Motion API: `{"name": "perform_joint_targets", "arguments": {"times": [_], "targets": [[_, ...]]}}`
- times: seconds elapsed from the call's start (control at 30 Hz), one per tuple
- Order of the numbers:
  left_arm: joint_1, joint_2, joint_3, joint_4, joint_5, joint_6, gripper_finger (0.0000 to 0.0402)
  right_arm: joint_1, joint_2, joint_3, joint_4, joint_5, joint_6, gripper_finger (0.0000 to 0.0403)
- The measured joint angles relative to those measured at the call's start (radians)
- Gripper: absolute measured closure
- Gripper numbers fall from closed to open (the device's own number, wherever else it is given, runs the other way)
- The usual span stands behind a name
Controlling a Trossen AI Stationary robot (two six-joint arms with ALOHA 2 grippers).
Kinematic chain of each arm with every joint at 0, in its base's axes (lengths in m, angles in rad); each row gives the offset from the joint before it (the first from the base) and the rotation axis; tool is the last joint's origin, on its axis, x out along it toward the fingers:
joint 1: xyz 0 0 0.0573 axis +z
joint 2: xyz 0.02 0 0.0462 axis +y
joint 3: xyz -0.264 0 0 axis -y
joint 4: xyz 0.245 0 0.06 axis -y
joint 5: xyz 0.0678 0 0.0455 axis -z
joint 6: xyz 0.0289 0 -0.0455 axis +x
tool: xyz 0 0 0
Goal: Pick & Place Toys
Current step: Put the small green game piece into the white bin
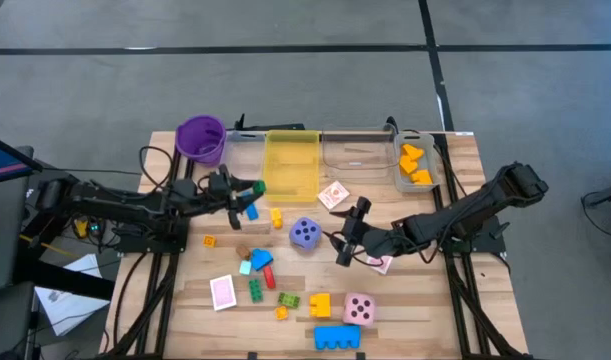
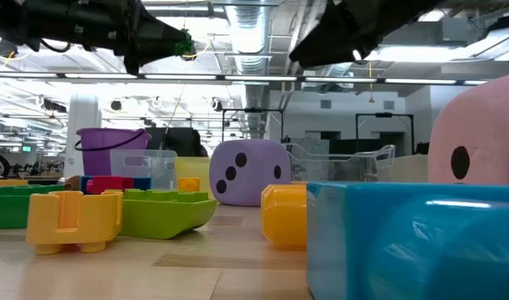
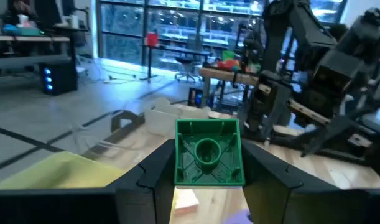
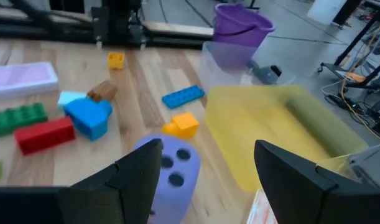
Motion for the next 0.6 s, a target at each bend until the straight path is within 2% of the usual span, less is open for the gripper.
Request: {"name": "perform_joint_targets", "arguments": {"times": [0.23,0.47,0.6], "targets": [[0.022,0.020,0.000,0.010,0.001,0.000,0.0259,-0.054,-0.001,0.087,0.004,0.002,-0.099,0.0152],[0.022,0.077,0.000,0.126,0.001,0.000,0.0259,-0.093,-0.001,0.127,0.004,0.010,-0.128,0.0152],[0.022,0.117,0.000,0.207,0.001,0.025,0.0259,-0.093,-0.001,0.127,0.001,0.108,-0.128,0.0152]]}}
